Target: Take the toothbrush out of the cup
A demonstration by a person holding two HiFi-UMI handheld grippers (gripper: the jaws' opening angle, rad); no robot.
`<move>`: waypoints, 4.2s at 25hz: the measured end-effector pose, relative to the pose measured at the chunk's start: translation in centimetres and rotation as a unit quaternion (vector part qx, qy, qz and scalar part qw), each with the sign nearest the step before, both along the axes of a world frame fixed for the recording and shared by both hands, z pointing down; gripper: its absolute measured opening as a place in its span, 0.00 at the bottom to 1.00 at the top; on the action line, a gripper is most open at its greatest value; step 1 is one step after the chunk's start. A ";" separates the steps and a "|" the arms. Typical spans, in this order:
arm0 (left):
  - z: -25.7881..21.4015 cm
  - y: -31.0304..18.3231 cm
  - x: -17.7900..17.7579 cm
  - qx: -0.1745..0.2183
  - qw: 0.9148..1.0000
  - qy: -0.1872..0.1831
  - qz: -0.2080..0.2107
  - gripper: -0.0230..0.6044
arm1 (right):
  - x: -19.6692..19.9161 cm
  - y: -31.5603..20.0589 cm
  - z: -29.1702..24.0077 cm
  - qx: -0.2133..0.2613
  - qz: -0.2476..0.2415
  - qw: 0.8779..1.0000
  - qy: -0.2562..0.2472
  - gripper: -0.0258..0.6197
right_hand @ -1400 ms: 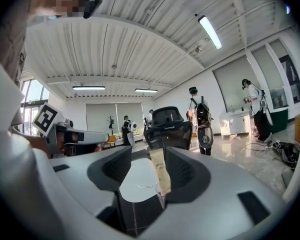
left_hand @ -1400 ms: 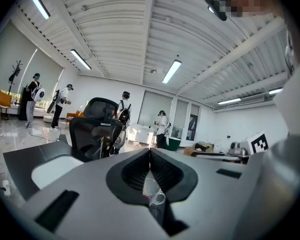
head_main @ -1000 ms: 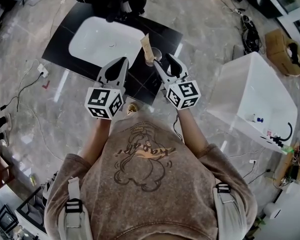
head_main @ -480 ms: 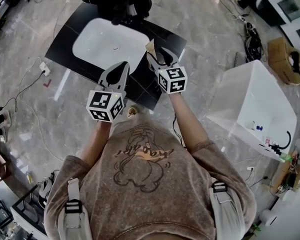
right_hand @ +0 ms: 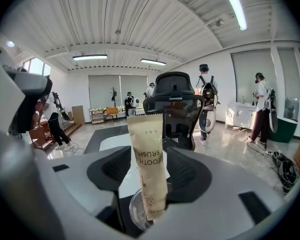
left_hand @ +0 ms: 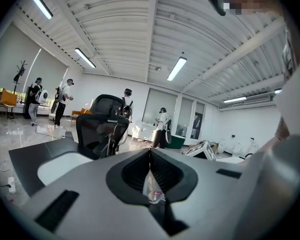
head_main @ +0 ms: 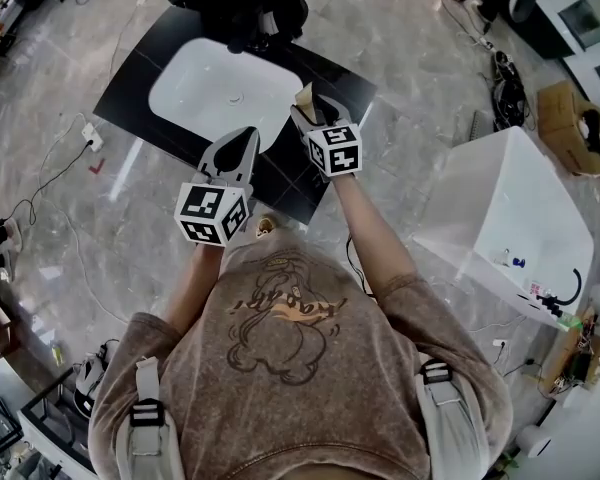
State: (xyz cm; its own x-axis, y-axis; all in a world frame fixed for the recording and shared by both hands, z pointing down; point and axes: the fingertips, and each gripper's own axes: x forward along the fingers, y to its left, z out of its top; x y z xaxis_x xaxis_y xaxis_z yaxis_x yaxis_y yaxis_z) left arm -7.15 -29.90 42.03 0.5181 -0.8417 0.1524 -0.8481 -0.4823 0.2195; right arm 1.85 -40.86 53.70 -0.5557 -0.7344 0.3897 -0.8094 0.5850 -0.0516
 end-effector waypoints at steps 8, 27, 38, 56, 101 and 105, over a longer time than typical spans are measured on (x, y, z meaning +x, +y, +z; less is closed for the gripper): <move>0.2 0.0 -0.2 -0.002 1.000 0.000 -0.006 0.06 | 0.2 -0.3 0.2 -0.009 0.004 1.000 0.000 0.38; 0.8 0.0 0.2 -0.016 1.000 0.002 0.005 0.06 | 1.3 0.0 -1.8 0.002 0.013 1.000 -0.007 0.27; 1.1 -0.2 1.6 -0.020 0.999 0.011 0.025 0.06 | 3.2 0.3 -10.5 0.032 0.027 0.999 -0.031 0.26; 0.7 0.4 2.8 -0.015 0.999 0.011 0.036 0.06 | 6.3 9.1 -14.2 0.090 0.029 0.993 -0.071 0.26; 1.4 2.8 1.7 -0.021 0.999 0.002 0.031 0.06 | 7.3 15.0 -10.7 0.073 0.048 0.992 -0.089 0.25; 1.3 2.8 1.7 -0.022 0.999 0.003 0.031 0.06 | 7.3 15.1 -10.8 0.073 0.049 0.992 -0.088 0.25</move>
